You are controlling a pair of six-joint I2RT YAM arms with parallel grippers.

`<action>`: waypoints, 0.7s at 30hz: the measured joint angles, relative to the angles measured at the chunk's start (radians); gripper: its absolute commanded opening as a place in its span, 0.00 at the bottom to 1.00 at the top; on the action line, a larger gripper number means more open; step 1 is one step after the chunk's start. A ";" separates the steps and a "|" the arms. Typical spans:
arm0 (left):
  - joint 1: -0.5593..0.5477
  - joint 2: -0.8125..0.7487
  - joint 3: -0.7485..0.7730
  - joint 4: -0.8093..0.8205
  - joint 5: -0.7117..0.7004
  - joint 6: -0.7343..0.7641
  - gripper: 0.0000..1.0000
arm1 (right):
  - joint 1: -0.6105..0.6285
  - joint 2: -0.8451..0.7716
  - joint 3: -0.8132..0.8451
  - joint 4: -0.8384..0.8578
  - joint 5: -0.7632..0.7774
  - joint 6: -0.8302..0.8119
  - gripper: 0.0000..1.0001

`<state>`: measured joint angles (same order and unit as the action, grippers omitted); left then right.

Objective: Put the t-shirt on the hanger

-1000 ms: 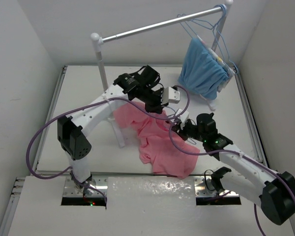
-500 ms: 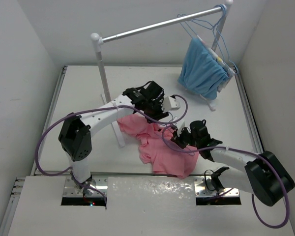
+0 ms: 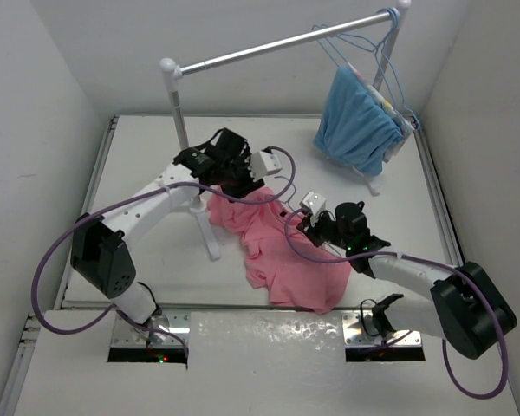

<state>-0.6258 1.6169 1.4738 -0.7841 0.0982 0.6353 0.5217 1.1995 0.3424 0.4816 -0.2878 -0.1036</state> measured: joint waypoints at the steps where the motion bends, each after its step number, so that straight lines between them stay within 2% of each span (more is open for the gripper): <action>1: 0.012 -0.007 -0.015 0.004 0.012 0.014 0.43 | -0.002 0.003 -0.005 -0.022 0.003 0.000 0.00; 4: 0.035 -0.011 -0.038 0.012 0.066 0.047 0.43 | -0.003 0.028 -0.016 -0.087 0.014 0.000 0.00; 9: 0.005 0.005 -0.043 0.045 0.103 0.072 0.43 | -0.003 0.047 -0.019 -0.139 0.018 0.003 0.00; 16: 0.012 0.056 -0.080 0.120 0.069 0.173 0.43 | -0.003 0.047 -0.019 -0.145 0.019 0.003 0.00; 21: 0.034 0.109 -0.122 0.195 0.039 0.238 0.47 | -0.003 0.049 -0.019 -0.145 0.018 0.004 0.00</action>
<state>-0.5922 1.7260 1.3518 -0.5888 0.1368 0.8730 0.5186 1.2488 0.3237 0.3363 -0.2695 -0.0998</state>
